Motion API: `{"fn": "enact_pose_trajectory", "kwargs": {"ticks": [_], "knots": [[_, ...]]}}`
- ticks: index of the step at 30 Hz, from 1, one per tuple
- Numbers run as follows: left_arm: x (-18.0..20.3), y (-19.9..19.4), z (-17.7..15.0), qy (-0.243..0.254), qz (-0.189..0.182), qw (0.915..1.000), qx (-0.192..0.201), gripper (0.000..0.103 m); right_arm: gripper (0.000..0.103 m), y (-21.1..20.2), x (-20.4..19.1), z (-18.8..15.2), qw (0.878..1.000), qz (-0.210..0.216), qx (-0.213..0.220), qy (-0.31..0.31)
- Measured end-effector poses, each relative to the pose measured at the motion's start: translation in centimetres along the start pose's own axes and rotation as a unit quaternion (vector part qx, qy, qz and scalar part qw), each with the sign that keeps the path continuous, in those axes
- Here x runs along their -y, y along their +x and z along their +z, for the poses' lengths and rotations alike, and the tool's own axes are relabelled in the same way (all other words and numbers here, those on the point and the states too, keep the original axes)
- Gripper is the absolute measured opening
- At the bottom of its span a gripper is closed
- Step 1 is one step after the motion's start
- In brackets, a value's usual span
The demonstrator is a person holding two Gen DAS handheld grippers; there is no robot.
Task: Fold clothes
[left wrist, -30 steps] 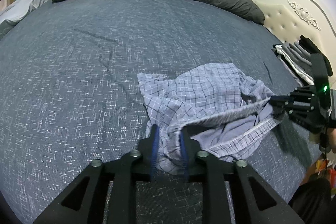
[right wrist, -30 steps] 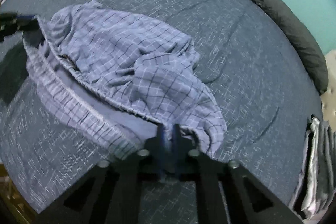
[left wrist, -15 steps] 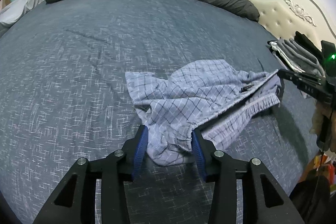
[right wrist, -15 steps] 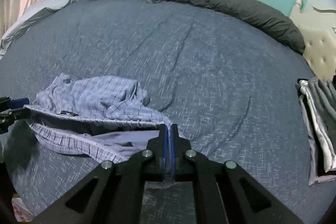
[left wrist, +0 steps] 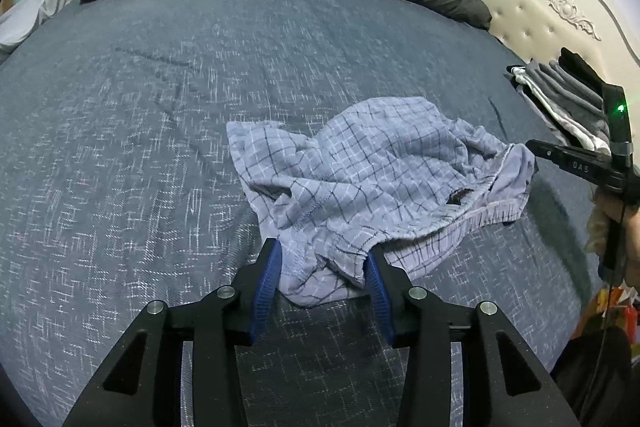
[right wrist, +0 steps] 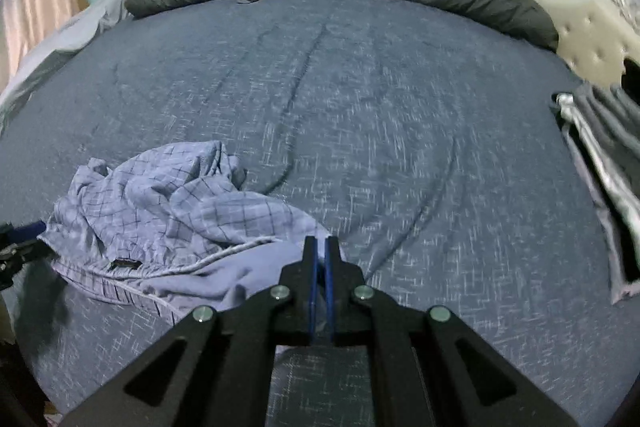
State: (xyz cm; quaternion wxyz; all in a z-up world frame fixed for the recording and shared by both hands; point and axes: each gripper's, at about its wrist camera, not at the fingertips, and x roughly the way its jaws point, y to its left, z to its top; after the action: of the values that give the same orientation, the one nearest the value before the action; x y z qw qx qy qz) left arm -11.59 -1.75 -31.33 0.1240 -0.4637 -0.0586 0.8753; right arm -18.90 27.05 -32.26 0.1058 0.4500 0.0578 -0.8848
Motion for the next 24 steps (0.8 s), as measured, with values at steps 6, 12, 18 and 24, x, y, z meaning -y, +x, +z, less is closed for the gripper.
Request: {"fn": "enact_pose_trajectory", "kwargs": {"ticks": [6, 12, 18, 24], "knots": [[-0.3, -0.4, -0.3, 0.001, 0.005, 1.0000, 0.001, 0.046, 0.019, 0.1, -0.2, -0.3, 1.000, 0.018, -0.004, -0.014], [-0.4, -0.2, -0.3, -0.003, 0.000, 1.0000, -0.002, 0.043, 0.039, -1.1, -1.9, -0.5, 0.997, 0.023, 0.010, -0.075], [-0.2, -0.3, -0.3, 0.002, -0.005, 1.0000, 0.000, 0.024, 0.039, -0.7, 0.5, 0.8, 1.000, 0.011, 0.013, -0.006], [-0.5, -1.2, 0.2, -0.003, -0.005, 0.9998, 0.020, 0.020, 0.039, 2.3, -2.4, -0.6, 0.997, -0.003, -0.046, -0.068]]}}
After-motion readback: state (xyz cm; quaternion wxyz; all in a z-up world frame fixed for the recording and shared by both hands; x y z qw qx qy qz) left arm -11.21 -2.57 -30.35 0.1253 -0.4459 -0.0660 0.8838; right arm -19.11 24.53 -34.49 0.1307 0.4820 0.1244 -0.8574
